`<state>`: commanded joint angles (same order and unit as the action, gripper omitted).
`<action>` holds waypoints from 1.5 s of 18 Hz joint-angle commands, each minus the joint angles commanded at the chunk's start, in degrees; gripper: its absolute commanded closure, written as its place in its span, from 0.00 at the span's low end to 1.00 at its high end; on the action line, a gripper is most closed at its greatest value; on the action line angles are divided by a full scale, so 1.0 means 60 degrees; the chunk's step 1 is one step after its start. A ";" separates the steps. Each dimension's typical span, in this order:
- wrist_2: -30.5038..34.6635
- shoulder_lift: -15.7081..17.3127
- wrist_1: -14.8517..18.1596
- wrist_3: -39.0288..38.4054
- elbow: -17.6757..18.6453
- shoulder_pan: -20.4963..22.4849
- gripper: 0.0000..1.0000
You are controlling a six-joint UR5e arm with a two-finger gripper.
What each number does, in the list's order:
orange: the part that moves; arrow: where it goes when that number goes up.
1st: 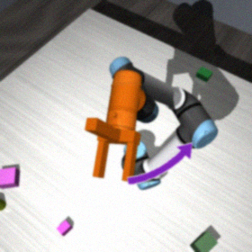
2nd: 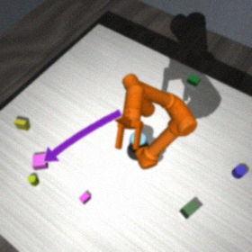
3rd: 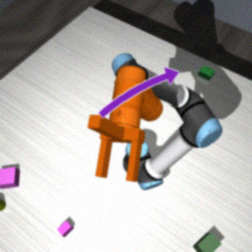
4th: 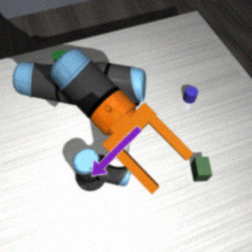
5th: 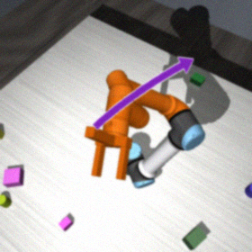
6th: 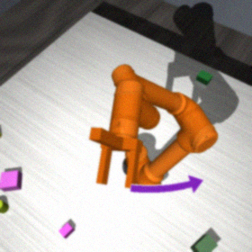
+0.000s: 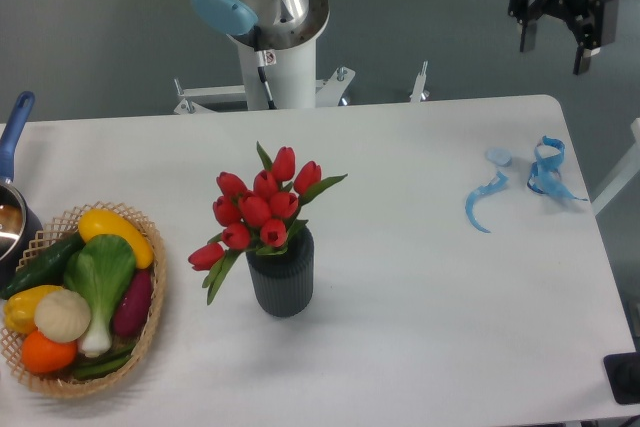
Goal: Pick up the flowers from the vase
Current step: 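Lower the open gripper from its raised start pose toward the table, then move the open gripper toward the tulip stems above the black vase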
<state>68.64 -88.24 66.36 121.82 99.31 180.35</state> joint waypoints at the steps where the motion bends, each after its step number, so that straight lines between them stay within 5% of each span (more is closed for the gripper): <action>1: 0.0000 0.0058 -0.0131 0.0015 0.0102 0.0000 0.00; 10: -0.0160 0.0235 -0.0162 -0.0584 0.0527 0.0059 0.00; 19: -0.1845 0.0147 -0.0278 -0.5168 0.0894 -0.1038 0.00; 22: -0.2051 -0.0087 -0.0980 -0.5828 0.1274 -0.1639 0.00; 25: -0.2036 -0.0496 -0.2648 -0.5991 0.1611 -0.2180 0.00; 27: -0.2065 -0.0731 -0.2959 -0.6078 0.1612 -0.2752 0.00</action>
<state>56.25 -92.63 48.61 85.35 108.99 163.84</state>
